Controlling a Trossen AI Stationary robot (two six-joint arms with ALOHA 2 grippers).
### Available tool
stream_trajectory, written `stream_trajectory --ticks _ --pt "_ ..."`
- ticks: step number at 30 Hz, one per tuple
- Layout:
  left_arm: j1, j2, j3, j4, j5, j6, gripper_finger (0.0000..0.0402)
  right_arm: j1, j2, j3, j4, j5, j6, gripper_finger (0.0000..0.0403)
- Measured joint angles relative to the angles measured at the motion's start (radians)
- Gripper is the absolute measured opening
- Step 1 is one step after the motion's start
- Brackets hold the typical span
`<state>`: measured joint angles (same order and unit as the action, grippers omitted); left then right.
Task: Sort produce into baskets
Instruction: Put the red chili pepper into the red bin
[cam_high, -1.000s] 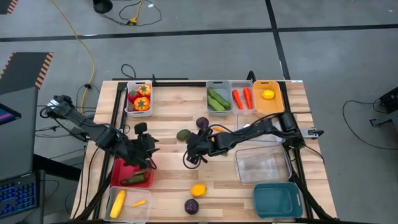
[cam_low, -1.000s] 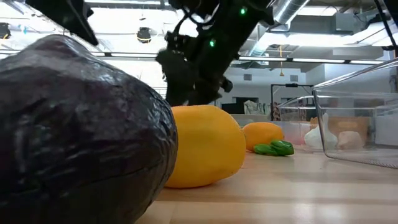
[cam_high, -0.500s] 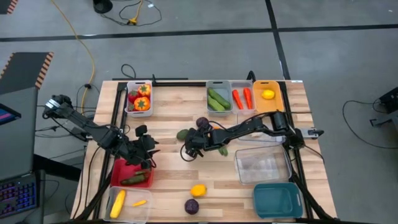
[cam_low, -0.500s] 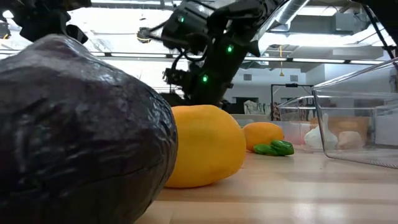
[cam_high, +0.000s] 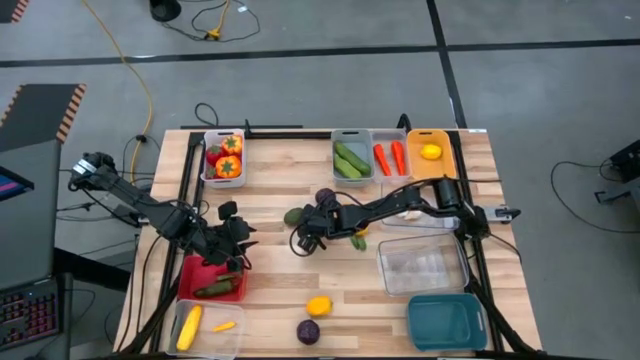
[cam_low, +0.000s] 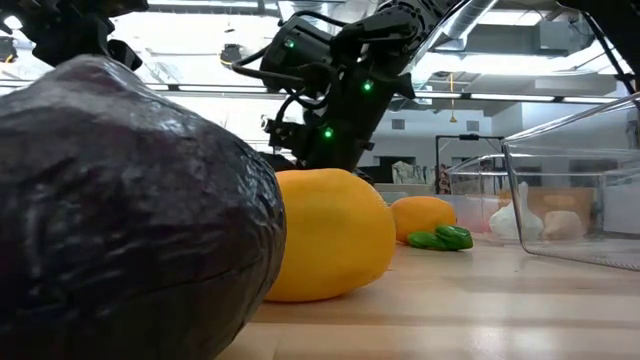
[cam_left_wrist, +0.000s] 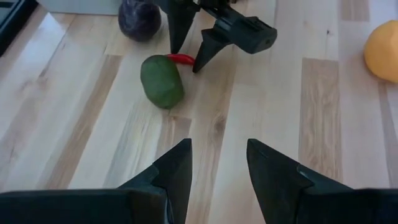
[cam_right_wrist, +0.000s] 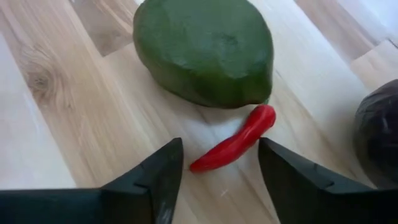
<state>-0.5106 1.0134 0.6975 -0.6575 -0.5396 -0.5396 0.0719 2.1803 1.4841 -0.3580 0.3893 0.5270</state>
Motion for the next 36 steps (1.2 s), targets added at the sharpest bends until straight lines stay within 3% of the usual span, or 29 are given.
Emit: stream_trajectory --ticks 11,17,27,36 --pt "0.000 0.000 0.000 -0.001 0.005 0.000 0.0141 -0.003 0.000 0.000 -0.002 -0.003 -0.003 0.0098" --pt "0.000 0.000 0.000 -0.001 0.006 -0.001 0.0141 -0.003 0.000 0.000 -0.003 -0.002 -0.004 0.0049" --pt "0.000 0.000 0.000 -0.002 0.007 -0.003 0.0141 0.026 -0.004 0.000 -0.011 -0.011 -0.004 0.0035" --pt "0.000 0.000 0.001 -0.005 0.006 -0.003 0.0141 0.080 -0.111 -0.002 -0.109 -0.028 -0.004 0.0034"
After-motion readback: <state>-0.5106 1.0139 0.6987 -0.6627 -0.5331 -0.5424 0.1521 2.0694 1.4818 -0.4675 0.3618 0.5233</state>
